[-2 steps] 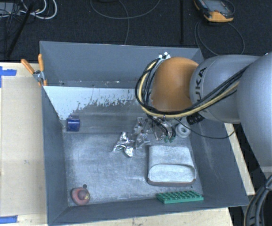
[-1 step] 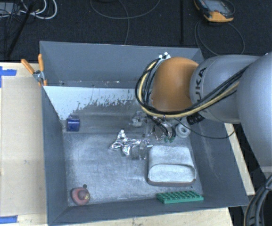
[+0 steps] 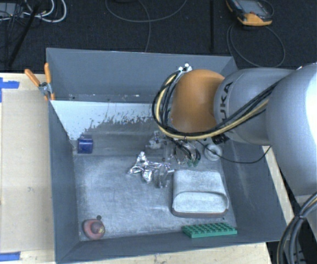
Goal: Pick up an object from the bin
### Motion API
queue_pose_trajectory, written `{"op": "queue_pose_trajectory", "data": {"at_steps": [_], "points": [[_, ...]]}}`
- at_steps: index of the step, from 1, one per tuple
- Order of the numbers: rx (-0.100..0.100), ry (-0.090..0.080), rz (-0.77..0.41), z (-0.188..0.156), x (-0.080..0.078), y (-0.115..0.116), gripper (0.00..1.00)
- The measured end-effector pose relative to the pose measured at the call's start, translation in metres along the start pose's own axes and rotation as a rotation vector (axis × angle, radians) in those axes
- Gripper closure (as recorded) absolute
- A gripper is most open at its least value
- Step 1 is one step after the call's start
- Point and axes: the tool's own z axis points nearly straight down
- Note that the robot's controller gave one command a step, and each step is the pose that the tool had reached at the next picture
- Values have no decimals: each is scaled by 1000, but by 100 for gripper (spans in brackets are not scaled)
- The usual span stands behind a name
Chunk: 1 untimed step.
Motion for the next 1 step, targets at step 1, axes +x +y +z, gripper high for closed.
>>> {"op": "queue_pose_trajectory", "data": {"at_steps": [1], "points": [[0, -5, 1, -2, -1, 0, 100]]}}
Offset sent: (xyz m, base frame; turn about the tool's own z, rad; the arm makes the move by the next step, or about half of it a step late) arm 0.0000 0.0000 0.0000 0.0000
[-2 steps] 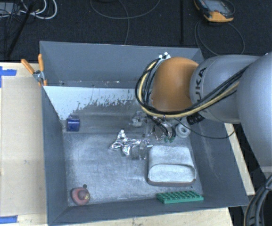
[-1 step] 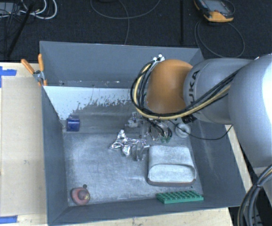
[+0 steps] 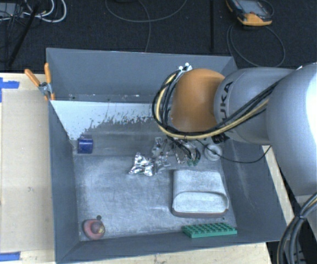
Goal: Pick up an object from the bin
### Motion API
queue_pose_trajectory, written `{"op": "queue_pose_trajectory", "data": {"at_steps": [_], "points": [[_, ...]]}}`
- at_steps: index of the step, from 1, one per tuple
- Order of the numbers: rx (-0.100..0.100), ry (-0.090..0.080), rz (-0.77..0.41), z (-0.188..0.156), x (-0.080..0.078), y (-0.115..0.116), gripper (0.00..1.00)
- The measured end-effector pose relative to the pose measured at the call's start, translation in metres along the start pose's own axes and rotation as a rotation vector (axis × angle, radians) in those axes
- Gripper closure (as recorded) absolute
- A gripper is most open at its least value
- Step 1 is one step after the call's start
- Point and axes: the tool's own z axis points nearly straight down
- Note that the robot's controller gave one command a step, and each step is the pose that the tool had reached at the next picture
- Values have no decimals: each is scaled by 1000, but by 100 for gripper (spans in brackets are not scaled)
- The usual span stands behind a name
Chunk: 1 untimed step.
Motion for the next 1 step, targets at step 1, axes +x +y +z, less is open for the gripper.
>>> {"op": "queue_pose_trajectory", "data": {"at_steps": [1], "points": [[1, -5, 24, -143, 6, 5, 100]]}}
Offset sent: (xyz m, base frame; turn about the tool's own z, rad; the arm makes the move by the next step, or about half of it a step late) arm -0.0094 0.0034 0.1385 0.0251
